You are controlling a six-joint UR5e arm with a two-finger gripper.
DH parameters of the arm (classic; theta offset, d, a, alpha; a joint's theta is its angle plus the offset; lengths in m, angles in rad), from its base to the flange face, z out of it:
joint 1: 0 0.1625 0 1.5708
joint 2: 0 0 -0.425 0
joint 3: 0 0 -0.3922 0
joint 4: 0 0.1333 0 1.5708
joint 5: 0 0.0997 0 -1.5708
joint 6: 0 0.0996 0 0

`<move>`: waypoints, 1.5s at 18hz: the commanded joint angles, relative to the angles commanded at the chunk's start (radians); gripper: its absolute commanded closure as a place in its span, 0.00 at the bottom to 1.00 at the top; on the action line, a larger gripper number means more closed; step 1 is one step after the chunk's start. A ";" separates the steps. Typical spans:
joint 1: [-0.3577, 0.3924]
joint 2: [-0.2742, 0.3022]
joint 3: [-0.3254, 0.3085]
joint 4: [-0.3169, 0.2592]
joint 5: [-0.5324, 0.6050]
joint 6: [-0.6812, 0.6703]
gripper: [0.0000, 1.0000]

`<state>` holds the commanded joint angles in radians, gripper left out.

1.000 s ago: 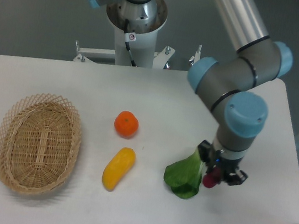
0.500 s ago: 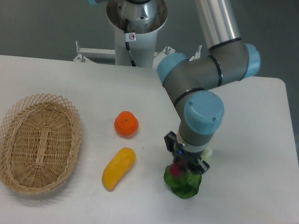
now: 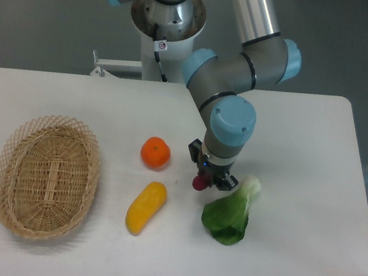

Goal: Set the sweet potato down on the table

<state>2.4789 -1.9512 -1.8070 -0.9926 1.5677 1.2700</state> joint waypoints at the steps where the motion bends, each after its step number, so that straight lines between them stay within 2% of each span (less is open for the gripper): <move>1: 0.000 0.000 -0.002 0.002 0.000 0.008 0.39; 2: 0.000 0.000 -0.005 0.002 0.000 0.014 0.33; 5: 0.000 0.000 -0.003 0.008 0.000 0.018 0.27; 9: 0.006 0.003 0.026 0.009 -0.003 0.017 0.09; 10: 0.008 0.002 0.037 0.009 -0.003 0.017 0.07; 11: 0.008 0.002 0.053 0.009 -0.002 0.015 0.00; 17: 0.058 -0.011 0.144 0.006 -0.006 0.025 0.00; 23: 0.136 -0.023 0.201 -0.003 -0.009 0.113 0.00; 27: 0.189 -0.063 0.274 -0.012 -0.014 0.209 0.00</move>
<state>2.6675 -2.0140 -1.5327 -1.0048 1.5540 1.4786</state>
